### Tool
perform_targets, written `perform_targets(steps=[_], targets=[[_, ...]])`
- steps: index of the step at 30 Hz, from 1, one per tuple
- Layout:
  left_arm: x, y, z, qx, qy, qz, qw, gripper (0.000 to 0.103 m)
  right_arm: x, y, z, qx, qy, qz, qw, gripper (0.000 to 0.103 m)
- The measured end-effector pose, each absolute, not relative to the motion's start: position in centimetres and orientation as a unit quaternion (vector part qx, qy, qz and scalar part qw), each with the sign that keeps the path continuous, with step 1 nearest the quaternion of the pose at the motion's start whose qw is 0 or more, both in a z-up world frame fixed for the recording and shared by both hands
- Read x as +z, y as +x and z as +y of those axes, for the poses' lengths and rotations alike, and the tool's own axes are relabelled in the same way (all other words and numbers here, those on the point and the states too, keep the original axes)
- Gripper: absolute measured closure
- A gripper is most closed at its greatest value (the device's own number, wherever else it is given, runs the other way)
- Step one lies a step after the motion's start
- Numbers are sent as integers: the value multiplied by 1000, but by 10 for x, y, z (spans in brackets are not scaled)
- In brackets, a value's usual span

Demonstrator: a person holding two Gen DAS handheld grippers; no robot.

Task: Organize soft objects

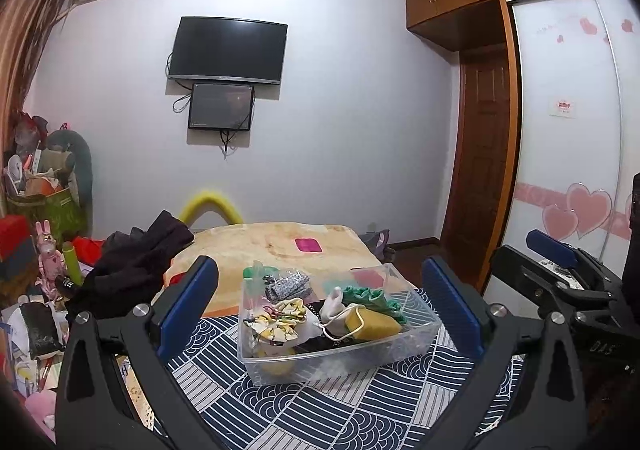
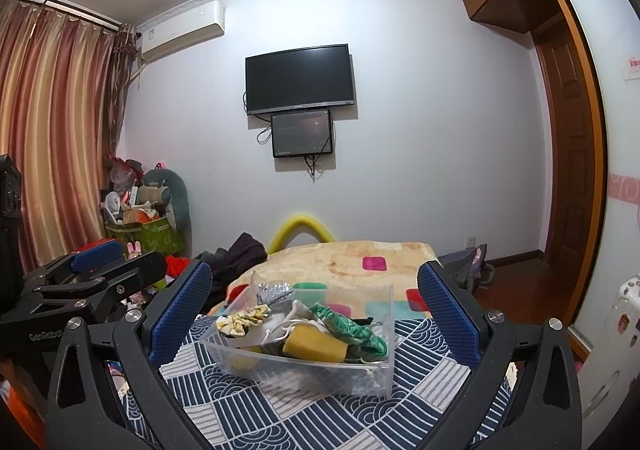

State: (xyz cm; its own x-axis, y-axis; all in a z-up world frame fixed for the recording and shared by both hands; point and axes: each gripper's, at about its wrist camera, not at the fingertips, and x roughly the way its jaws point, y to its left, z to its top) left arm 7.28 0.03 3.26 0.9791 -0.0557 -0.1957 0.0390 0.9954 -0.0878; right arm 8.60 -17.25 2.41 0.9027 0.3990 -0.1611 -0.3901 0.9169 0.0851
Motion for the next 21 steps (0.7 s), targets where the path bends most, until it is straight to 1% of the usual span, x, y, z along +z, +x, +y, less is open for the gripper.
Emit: perform_targets(steps=[21], targets=[[33,72,2,-26,-47,102,993,0,25,85,-172,203,26,87,975,0]])
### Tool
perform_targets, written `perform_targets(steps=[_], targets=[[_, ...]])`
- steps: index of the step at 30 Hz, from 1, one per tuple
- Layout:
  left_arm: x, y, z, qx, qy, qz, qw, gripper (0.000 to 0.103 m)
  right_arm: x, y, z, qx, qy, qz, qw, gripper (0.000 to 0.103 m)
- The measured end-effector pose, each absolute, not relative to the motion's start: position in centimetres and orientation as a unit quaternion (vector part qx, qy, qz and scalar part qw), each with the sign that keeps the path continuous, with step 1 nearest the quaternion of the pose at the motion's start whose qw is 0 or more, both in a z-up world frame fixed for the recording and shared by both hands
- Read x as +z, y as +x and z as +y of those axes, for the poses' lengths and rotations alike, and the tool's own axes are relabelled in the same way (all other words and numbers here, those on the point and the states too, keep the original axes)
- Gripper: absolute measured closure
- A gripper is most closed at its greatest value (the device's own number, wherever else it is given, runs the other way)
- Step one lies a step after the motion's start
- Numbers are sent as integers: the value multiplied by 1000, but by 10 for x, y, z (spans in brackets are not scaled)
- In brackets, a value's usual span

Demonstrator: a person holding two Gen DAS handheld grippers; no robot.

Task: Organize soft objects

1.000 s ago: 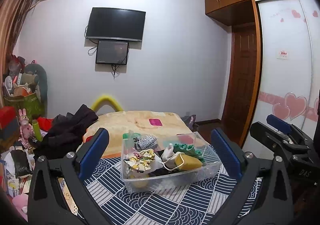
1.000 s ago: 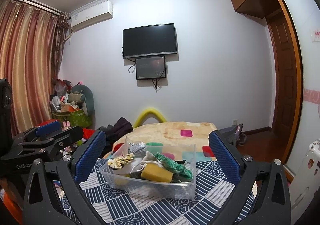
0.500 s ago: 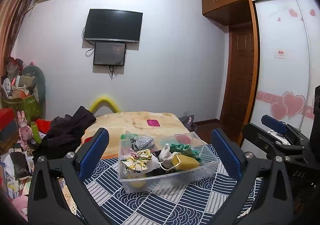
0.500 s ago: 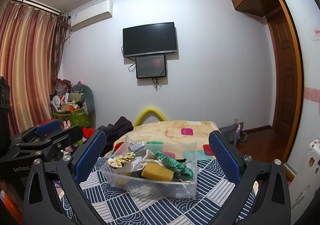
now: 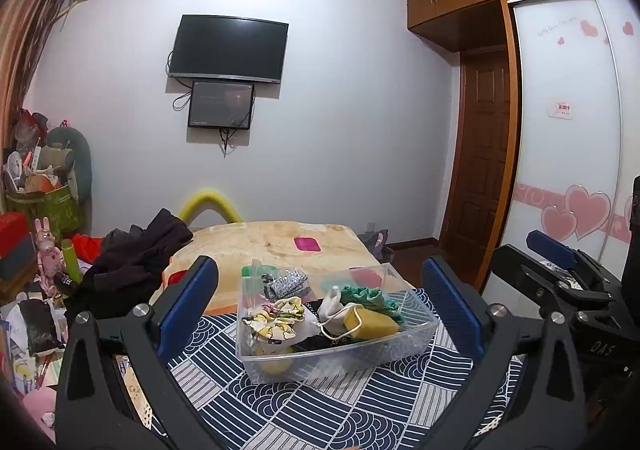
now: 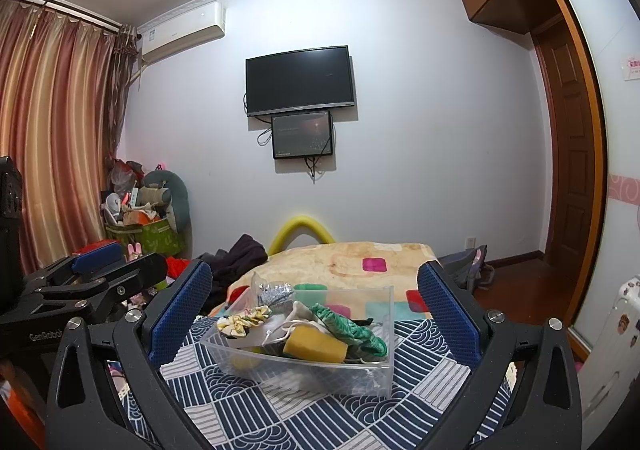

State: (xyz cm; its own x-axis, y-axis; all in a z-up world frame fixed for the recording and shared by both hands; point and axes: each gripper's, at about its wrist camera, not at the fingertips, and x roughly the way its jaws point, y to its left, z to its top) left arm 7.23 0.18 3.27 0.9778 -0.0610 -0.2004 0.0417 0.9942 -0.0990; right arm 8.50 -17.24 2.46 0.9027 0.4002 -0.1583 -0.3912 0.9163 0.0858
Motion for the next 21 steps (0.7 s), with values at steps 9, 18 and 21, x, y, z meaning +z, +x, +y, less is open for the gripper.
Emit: perform_targets(steps=[9,18,21], targets=[[31,71,-1,-29,-41,100,994,0,25,85,-172,202,26,89,975,0],[32,70,-1,-34,-43,101,993,0,27,84,-174,200,29,91,975,0],[32,70,-2,-32,-42,99,994,0,27,84,-175,199,29,92,975,0]])
